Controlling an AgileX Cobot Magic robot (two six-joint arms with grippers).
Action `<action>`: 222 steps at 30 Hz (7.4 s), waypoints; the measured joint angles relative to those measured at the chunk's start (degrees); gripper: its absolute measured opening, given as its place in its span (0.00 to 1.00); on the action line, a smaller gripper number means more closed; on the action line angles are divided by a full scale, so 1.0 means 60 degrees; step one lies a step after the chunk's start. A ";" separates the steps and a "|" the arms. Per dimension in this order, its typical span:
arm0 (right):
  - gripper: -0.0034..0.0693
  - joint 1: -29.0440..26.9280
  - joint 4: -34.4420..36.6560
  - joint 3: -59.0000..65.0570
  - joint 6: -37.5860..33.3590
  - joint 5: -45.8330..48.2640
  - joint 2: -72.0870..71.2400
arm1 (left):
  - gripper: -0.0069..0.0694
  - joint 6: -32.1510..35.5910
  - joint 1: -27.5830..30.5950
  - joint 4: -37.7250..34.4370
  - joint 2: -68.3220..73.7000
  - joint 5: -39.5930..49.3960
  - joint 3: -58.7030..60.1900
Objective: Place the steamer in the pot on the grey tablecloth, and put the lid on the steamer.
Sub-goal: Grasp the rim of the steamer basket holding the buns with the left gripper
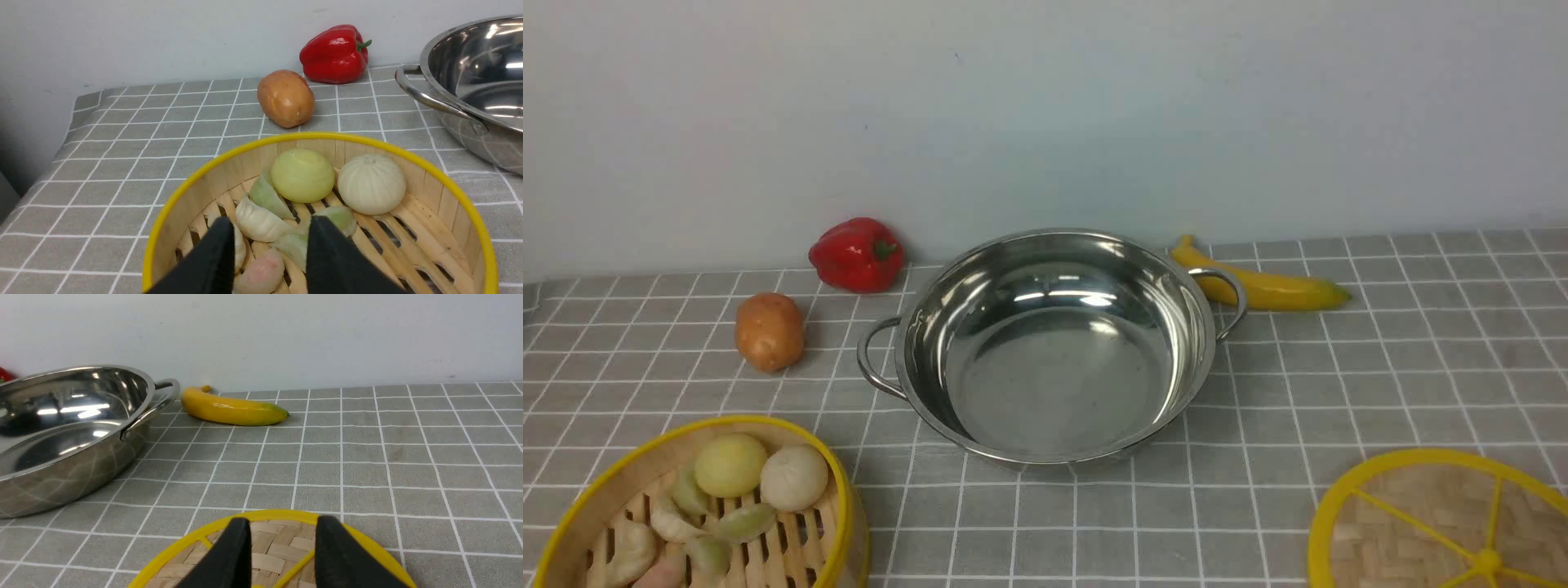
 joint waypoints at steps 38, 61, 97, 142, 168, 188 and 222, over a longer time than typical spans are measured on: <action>0.38 0.0000 0.0000 0.0000 0.0000 0.0000 0.0000 | 0.41 0.0000 0.0000 -0.0002 0.0000 -0.0008 0.0000; 0.38 0.0000 0.0000 0.0000 0.0000 0.0000 0.0000 | 0.41 0.0000 0.0000 -0.0002 0.0000 -0.0008 0.0000; 0.38 0.0000 0.0034 0.0000 0.0000 0.0000 0.0000 | 0.41 0.0000 0.0000 -0.0002 0.0000 -0.0008 0.0000; 0.38 0.0000 0.0025 0.0000 0.0000 0.0000 0.0000 | 0.41 -0.1311 0.0000 -0.3247 0.0152 -0.0517 -0.2254; 0.38 0.0000 0.0025 0.0000 0.0000 0.0000 0.0000 | 0.41 0.5612 0.0000 -0.3956 0.9631 0.6650 -0.7133; 0.38 0.0000 0.0025 0.0000 0.0000 0.0000 0.0000 | 0.54 0.5348 -0.1737 -0.3600 1.1164 0.7006 -0.7248; 0.38 0.0000 0.0025 0.0000 0.0000 0.0000 0.0000 | 0.25 0.3989 -0.2283 -0.2824 1.5116 0.4880 -0.7251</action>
